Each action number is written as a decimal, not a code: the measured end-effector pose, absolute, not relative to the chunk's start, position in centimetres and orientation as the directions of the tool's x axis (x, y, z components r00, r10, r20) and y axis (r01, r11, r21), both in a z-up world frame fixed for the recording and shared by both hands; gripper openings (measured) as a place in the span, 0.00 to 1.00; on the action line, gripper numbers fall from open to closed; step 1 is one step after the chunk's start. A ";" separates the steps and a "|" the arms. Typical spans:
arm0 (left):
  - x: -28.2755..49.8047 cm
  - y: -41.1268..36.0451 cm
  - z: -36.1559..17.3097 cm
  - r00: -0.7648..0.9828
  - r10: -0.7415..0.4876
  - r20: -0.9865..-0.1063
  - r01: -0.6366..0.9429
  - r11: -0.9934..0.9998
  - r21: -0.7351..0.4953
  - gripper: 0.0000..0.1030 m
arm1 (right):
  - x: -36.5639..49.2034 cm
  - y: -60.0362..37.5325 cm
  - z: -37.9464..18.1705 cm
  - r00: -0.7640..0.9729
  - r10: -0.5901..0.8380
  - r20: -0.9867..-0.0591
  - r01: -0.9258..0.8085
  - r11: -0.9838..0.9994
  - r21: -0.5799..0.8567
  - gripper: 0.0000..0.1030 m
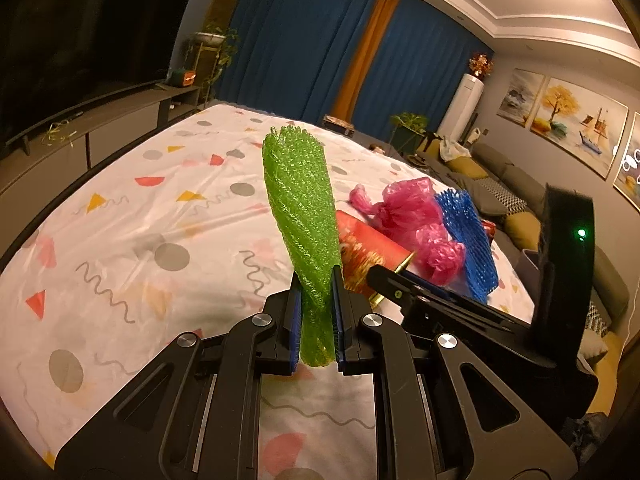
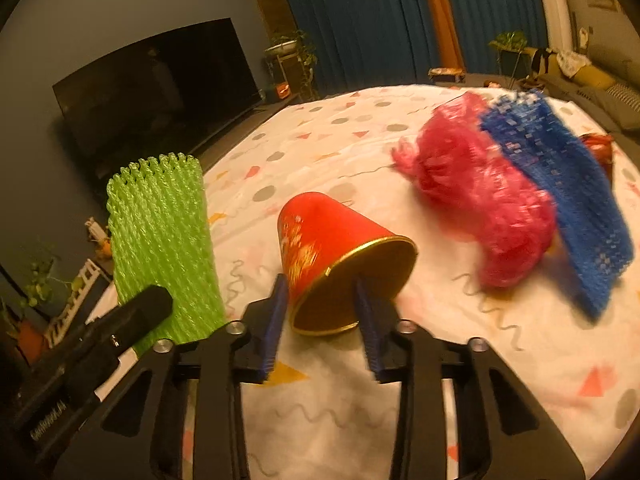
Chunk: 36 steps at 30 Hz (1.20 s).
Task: Collect trash
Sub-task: 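Grasp the green foam net sleeve with the left tool while the right tool grasps the red paper cup, then carry the green net sleeve and red cup with both tools over the grey bin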
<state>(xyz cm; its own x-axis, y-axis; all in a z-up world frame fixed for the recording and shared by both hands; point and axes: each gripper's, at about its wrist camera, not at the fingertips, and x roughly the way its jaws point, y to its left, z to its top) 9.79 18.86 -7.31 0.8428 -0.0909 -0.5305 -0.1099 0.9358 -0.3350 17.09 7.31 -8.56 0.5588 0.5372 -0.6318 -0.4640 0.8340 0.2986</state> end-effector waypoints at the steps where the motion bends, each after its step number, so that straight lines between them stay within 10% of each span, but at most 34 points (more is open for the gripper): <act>1: 9.8 18.9 -7.3 0.843 -0.090 -0.531 -0.111 0.936 -0.335 0.12 | 17.2 7.5 -8.6 0.553 0.543 -0.632 -0.468 0.830 0.304 0.18; 7: 9.8 19.0 -7.4 0.841 -0.086 -0.535 -0.114 0.937 -0.331 0.12 | 16.9 7.7 -8.5 0.554 0.551 -0.624 -0.487 0.823 0.294 0.04; 36: 9.6 11.4 -5.5 0.841 -0.136 -0.523 0.002 0.969 -0.249 0.12 | 9.9 -3.8 -4.3 0.713 0.494 -0.497 -0.415 0.870 0.268 0.04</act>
<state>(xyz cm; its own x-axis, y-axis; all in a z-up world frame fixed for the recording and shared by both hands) 9.61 11.38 -5.47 0.8413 -0.1363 -0.5231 0.0022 0.9686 -0.2488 9.91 -3.77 -4.26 0.7134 0.4936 -0.4973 -0.4147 0.8696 0.2681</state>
